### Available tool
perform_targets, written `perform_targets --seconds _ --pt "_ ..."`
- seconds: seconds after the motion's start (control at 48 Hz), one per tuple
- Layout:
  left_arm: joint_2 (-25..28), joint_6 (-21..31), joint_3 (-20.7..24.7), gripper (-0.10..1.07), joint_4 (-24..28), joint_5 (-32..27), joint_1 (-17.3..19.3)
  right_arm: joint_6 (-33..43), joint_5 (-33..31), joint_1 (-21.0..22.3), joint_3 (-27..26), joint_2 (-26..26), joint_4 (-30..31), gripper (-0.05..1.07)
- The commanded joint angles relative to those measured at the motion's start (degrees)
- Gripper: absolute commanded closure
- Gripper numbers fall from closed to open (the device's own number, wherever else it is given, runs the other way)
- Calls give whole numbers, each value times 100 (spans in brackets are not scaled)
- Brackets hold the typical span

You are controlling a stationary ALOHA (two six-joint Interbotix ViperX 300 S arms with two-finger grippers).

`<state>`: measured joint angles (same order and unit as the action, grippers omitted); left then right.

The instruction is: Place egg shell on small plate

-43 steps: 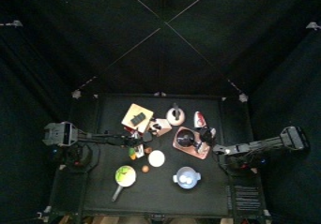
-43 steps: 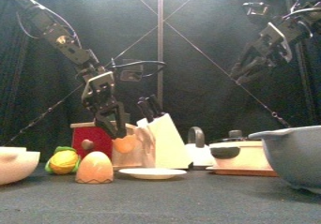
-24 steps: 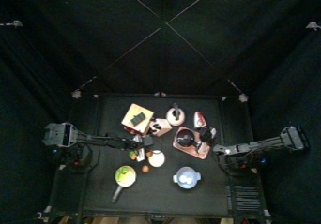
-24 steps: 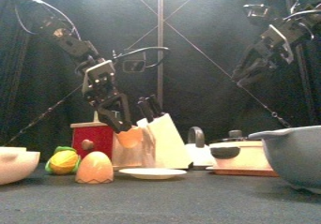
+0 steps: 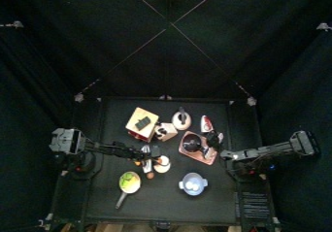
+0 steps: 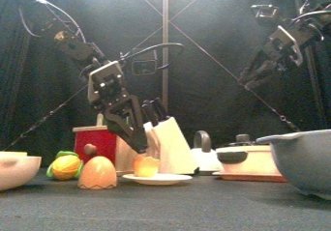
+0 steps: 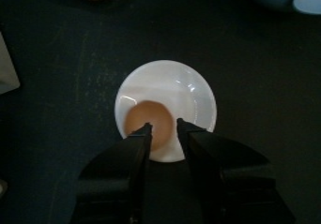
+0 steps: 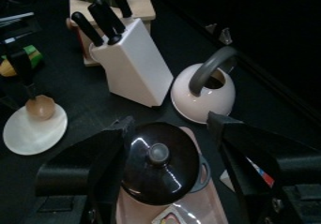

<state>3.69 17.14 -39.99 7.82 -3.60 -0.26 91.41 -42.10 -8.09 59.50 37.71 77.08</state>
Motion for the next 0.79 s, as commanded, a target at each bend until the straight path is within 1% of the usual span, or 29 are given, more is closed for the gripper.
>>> perform_targets --seconds 0.0,0.125,0.583,0.688,0.771 --pt "-158 -9 123 24 9 18 -9 -9 0 -9 -53 18 9 8" --pt "-281 0 88 24 0 18 -18 -9 0 -9 -44 18 9 8" --pt "-325 -9 62 24 9 -35 -79 -9 44 -9 -44 18 -79 8" --pt "-396 -18 26 23 18 -35 -220 -9 44 -9 -44 26 -79 8" --pt "-510 -18 -53 22 18 -35 -413 -9 44 -9 -44 26 -79 8"
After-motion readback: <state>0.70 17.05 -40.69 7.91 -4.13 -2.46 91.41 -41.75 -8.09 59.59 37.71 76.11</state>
